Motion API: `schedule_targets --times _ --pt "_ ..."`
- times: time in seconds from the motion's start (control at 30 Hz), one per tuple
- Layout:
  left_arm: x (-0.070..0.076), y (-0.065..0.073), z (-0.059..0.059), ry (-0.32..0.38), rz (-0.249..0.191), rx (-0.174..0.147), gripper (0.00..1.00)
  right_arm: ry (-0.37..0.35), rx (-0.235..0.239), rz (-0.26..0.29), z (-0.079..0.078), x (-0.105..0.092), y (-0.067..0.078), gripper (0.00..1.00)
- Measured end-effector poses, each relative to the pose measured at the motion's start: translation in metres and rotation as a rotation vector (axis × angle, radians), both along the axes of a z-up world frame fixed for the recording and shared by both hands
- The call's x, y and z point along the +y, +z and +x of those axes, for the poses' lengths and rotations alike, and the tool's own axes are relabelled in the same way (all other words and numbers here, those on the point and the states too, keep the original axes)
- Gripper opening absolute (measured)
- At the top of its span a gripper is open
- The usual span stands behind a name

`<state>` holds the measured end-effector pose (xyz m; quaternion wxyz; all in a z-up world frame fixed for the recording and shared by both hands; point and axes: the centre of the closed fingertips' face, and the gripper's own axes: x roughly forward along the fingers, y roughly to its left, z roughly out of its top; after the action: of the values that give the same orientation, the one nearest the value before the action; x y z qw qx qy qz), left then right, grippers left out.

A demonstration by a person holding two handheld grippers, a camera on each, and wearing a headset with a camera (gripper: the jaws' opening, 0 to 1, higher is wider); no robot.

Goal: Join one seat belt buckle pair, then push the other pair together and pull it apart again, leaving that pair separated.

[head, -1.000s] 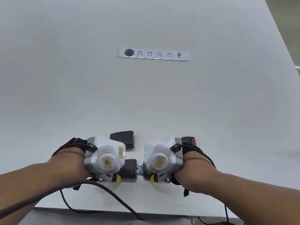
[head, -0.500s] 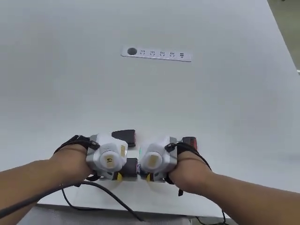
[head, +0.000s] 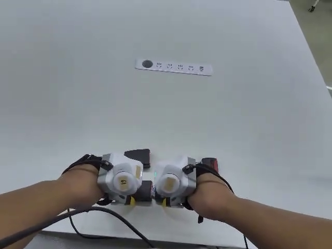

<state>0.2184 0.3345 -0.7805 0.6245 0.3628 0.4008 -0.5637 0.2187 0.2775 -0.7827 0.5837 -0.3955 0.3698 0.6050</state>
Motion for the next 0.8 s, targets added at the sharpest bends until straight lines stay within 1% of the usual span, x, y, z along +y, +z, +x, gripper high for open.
schedule_targets --times 0.2,0.37,0.53,0.8 --pt "0.0005 0.0005 0.0000 -0.003 -0.006 0.001 0.33 0.001 0.002 0.006 0.0020 -0.0019 -0.0031 0.30" --pt "0.0017 -0.0010 0.0009 -0.001 -0.004 0.003 0.33 0.002 0.002 0.019 0.0018 -0.0031 -0.0025 0.31" --pt "0.0026 -0.0015 0.0020 -0.007 -0.001 0.007 0.33 0.019 -0.001 0.023 0.0035 -0.0043 -0.0027 0.31" --pt "0.0026 -0.0002 0.0024 -0.009 -0.006 0.010 0.33 0.023 0.011 0.037 0.0031 -0.0034 -0.0017 0.31"
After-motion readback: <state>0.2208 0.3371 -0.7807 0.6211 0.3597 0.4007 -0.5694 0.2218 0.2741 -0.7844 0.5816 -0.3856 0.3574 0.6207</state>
